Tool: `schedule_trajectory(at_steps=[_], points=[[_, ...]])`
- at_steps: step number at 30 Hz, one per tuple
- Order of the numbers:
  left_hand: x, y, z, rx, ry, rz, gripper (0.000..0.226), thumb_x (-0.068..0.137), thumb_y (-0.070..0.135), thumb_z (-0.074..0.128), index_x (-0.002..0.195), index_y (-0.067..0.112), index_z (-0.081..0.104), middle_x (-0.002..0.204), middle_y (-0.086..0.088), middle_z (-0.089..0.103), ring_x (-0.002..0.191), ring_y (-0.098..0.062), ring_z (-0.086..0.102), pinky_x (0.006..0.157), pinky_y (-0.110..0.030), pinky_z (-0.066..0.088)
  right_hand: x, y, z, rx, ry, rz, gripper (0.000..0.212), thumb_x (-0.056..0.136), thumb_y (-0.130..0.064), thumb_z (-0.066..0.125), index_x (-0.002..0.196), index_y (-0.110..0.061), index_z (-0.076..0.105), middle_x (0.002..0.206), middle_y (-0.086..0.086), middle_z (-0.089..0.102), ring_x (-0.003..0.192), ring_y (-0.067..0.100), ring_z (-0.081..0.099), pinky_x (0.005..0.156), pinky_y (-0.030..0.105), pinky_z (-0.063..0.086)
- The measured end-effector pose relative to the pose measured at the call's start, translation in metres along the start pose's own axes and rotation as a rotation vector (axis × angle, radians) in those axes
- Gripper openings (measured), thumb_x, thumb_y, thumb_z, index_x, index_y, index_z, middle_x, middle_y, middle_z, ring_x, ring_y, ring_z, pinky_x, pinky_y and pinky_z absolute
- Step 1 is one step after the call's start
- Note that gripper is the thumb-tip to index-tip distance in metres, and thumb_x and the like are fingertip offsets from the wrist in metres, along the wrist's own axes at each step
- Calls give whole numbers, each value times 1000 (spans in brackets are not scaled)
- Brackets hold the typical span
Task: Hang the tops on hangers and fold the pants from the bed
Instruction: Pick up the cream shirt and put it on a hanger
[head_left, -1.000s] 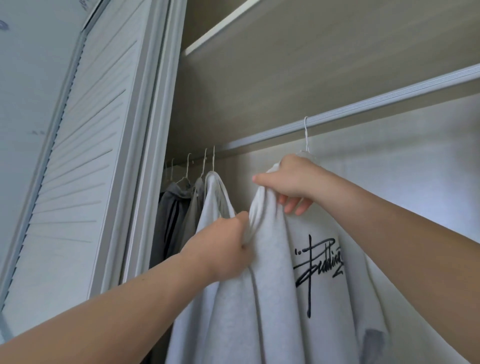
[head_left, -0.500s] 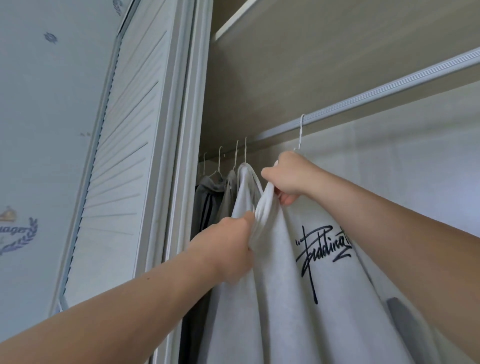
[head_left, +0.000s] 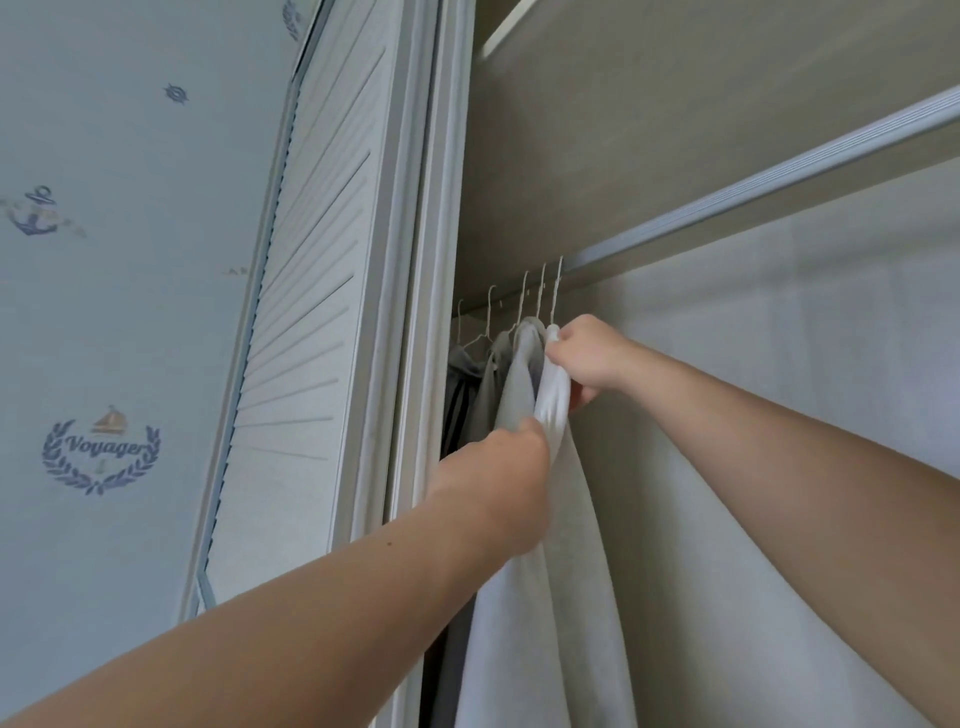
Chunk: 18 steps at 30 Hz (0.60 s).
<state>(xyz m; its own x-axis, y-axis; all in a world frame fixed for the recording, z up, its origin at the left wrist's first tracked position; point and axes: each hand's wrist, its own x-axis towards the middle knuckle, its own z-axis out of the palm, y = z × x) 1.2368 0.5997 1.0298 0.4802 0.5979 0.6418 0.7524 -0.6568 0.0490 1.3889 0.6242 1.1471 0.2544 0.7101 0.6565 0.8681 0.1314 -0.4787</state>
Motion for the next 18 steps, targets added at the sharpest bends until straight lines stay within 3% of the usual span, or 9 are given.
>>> schedule_trajectory(at_steps=[4, 7, 9, 13, 15, 18], points=[[0, -2, 4, 66, 24, -9, 32, 91, 5, 48, 121, 14, 41, 81, -1, 50, 62, -19, 51, 52, -32, 41, 7, 6, 8, 62, -45, 18, 23, 95, -1, 47, 74, -5, 54, 60, 14, 62, 43, 23, 64, 41, 27, 51], [-3, -2, 7, 121, 22, 1, 23, 90, 5, 50, 109, 14, 41, 76, 0, 48, 58, -18, 47, 47, -30, 32, 8, 17, 10, 83, -69, 18, 23, 95, -1, 44, 73, 0, 52, 52, 17, 62, 52, 35, 69, 45, 36, 57], [-4, -2, 8, 109, 6, -11, 21, 89, 5, 50, 103, 15, 38, 76, 0, 47, 58, -18, 47, 47, -30, 32, 5, 25, 10, 71, -73, -4, 22, 96, -7, 45, 82, 5, 56, 70, 25, 69, 69, 42, 72, 60, 50, 62], [-5, -1, 8, -11, -23, -29, 21, 88, 0, 47, 98, 15, 37, 81, -2, 46, 64, -20, 50, 50, -31, 37, -10, 41, 5, -8, 6, -104, 32, 100, -29, 53, 103, 0, 64, 100, 18, 72, 85, 25, 72, 72, 47, 62], [-12, 0, 6, -73, -14, -4, 20, 90, 2, 47, 105, 14, 41, 87, -2, 48, 70, -21, 55, 56, -35, 47, -27, 44, 4, -19, 43, -160, 32, 101, -36, 54, 119, -12, 63, 123, 8, 69, 102, 22, 67, 89, 39, 54], [-34, -1, -1, -153, 29, 75, 23, 96, 12, 49, 119, 14, 45, 94, 0, 53, 76, -21, 60, 70, -40, 56, -64, 46, 7, 7, 17, -222, 51, 103, -44, 47, 150, -26, 41, 155, -2, 44, 141, 18, 42, 113, 36, 34]])
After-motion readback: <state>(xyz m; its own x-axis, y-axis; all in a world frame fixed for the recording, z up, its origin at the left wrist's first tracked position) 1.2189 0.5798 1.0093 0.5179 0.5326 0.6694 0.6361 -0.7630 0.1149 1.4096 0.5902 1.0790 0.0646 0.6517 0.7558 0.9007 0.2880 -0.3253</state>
